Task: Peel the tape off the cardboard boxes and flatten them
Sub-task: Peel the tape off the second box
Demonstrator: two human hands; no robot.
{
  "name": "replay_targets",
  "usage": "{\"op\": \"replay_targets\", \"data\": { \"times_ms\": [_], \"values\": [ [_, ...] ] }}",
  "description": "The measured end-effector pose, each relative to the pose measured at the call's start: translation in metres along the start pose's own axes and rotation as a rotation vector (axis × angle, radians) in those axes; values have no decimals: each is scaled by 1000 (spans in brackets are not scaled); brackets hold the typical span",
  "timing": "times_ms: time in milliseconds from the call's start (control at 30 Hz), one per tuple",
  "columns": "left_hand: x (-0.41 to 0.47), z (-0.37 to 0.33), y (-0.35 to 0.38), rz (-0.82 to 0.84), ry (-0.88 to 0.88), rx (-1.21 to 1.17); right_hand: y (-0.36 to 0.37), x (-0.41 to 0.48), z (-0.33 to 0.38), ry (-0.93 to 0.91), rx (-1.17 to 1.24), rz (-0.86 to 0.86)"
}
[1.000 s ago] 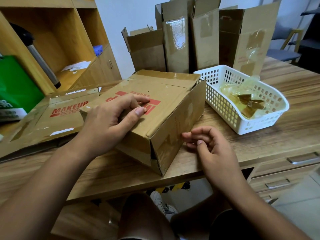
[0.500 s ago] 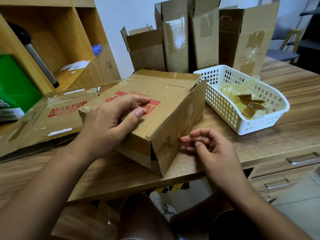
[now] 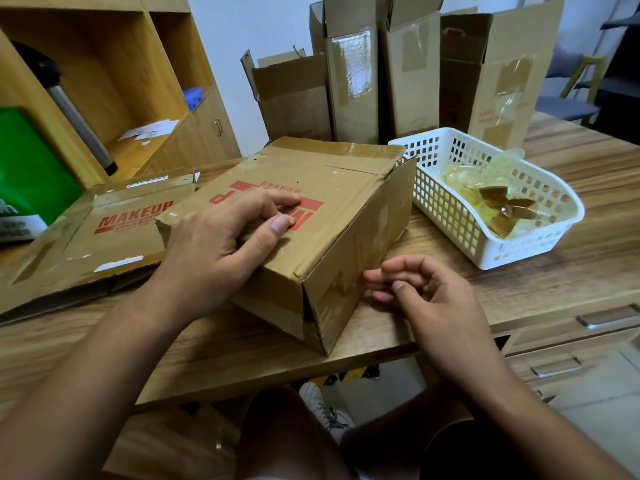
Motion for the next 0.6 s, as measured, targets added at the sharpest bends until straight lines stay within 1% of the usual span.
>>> {"op": "replay_targets", "data": {
  "times_ms": [133,533,600],
  "values": [
    [0,1,-1,-4,2,-7,-2,1,-2,8,30,-42],
    [0,1,0,-11,-6,1,3,1,1,32,57,24],
    [0,2,0,-5,-9,-6,4,0,3,26,29,38]
  ]
}}
Point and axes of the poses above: each hand's wrist, its own x-axis towards the middle knuckle, its own y-axis out of the palm, z = x × y, the point moved 9 cm from there along x, towards the middle knuckle, and after that the axes turned 12 degrees about -y, right-handed, at the moved point
